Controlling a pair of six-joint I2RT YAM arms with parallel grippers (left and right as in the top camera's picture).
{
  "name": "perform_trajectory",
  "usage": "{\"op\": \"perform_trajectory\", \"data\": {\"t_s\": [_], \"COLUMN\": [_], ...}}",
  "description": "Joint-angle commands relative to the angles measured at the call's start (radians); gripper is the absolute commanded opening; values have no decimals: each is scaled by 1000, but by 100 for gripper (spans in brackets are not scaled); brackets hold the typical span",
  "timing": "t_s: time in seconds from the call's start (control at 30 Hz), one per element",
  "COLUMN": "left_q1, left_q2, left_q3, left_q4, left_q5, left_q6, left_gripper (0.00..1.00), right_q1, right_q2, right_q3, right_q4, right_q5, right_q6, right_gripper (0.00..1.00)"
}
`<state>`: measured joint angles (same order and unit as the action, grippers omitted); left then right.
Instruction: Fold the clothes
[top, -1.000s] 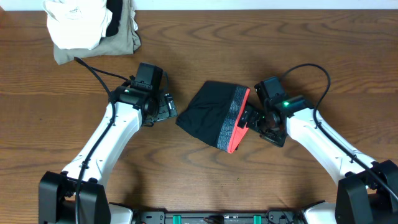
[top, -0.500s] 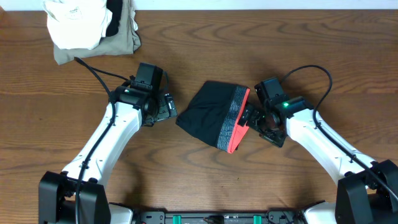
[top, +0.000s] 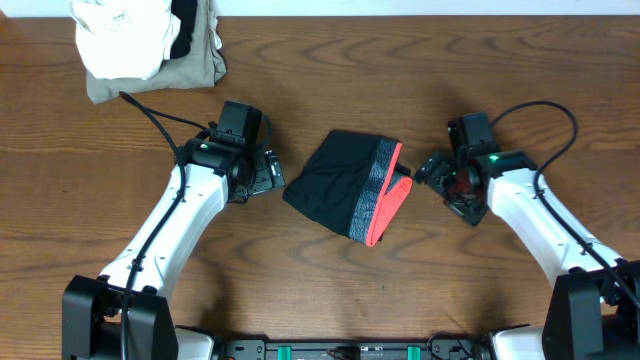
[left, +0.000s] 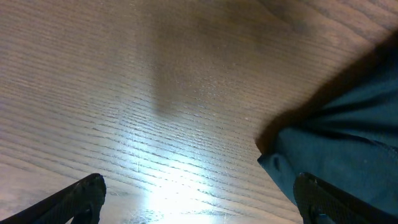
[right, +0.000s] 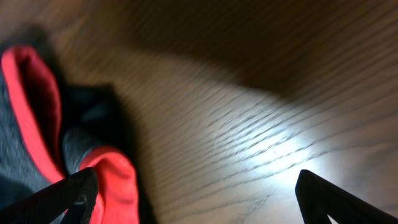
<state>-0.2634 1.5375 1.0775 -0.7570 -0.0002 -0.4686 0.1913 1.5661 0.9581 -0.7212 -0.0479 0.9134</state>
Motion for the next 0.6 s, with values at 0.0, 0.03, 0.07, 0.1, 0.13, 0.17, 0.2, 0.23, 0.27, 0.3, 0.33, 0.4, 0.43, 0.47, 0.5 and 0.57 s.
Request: {"op": "perform_trajectory", "data": {"t_s": [0.0,0.03,0.07,0.1,0.13,0.17,0.2,0.23,0.27,0.3,0.33,0.4,0.43,0.47,0.5,0.57], "left_q1": [5,5,5,5,5,5,5,5,5,5,5,5,5,5,5,5], "left_q2": [5,5,5,5,5,5,5,5,5,5,5,5,5,5,5,5], "left_q3": [12,12,12,12,12,12,12,12,12,12,12,12,12,12,12,12], "left_q4": [10,10,10,10,11,20,34,48,60,72,84,101,113,122,137,177], "left_q5": [-10,-8,-9,-9,-8,-8,-8,-8,-8,-8,-8,-8,-8,-8,-9,-3], "left_q6": [-29,-40,-41,-41,-45,-64,-92,-117,-128,-138,-145,-192,-211,-209,-190,-126], "left_gripper": [98,98,98,98,98,98,98,98,98,98,98,98,98,98,98,98], "right_q1": [-16,-16,-15,-14,-13,-13,-13,-13,-13,-13,-13,-13,-13,-14,-14,-13], "right_q2": [10,10,10,10,10,10,10,10,10,10,10,10,10,10,10,10], "right_q3": [-5,-5,-5,-5,-5,-5,-6,-6,-6,-6,-6,-6,-6,-6,-6,-6], "right_q4": [-8,-10,-13,-13,-13,-12,-12,-13,-14,-17,-24,-34,-36,-38,-38,-37], "right_q5": [14,16,16,16,16,16,22,39,51,64,85,130,147,159,168,168], "right_q6": [6,6,6,6,6,6,6,6,6,6,6,6,6,6,6,6], "right_gripper": [99,99,99,99,99,99,99,99,99,99,99,99,99,99,99,99]}}
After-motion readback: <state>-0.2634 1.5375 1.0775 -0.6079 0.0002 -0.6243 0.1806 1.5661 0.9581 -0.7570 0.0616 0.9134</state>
